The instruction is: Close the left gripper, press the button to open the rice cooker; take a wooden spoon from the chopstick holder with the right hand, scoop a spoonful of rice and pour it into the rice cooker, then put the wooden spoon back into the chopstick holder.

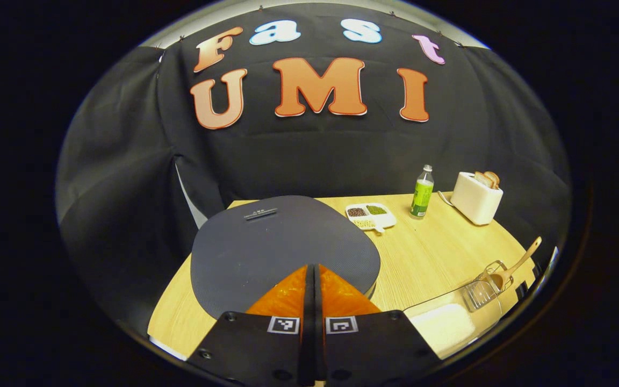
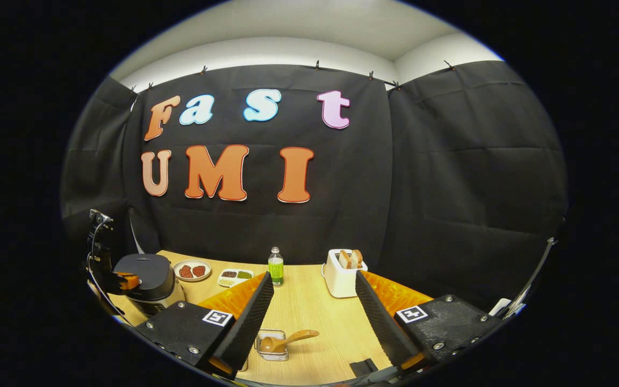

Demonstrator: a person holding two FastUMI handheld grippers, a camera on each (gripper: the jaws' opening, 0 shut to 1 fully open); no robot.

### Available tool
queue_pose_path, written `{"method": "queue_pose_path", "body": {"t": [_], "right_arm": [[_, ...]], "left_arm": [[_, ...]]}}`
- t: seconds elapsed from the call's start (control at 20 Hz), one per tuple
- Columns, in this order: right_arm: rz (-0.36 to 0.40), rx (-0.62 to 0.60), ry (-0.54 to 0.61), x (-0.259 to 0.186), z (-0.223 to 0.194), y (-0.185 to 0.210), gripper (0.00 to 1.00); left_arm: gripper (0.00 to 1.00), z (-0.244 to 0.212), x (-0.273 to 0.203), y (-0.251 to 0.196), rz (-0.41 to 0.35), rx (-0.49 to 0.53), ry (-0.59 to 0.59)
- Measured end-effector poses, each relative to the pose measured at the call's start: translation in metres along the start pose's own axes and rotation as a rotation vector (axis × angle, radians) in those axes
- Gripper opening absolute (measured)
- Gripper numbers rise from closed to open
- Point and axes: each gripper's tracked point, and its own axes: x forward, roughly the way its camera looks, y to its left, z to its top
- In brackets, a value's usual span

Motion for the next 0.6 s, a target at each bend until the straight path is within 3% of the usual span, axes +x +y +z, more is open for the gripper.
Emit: {"method": "queue_pose_path", "body": {"t": [0.1, 0.2, 0.4, 0.55, 0.6], "right_arm": [[-0.005, 0.014, -0.013, -0.002, 0.004, -0.004, 0.95], [-0.007, 0.031, -0.023, -0.004, 0.005, -0.007, 0.95], [-0.014, 0.050, -0.040, -0.004, 0.009, -0.013, 0.95], [-0.009, 0.063, -0.042, 0.000, 0.007, -0.013, 0.95], [-0.006, 0.068, -0.044, 0.001, 0.005, -0.013, 0.95]], "left_arm": [[0.04, 0.023, -0.014, 0.007, 0.021, -0.015, -0.039], [0.00, 0.070, -0.037, 0.018, 0.060, -0.033, -0.147], [0.04, 0.150, -0.098, 0.037, 0.091, -0.056, -0.329], [0.00, 0.171, -0.133, 0.046, 0.087, -0.104, -0.393], [0.04, 0.174, -0.142, 0.049, 0.089, -0.115, -0.403]]}}
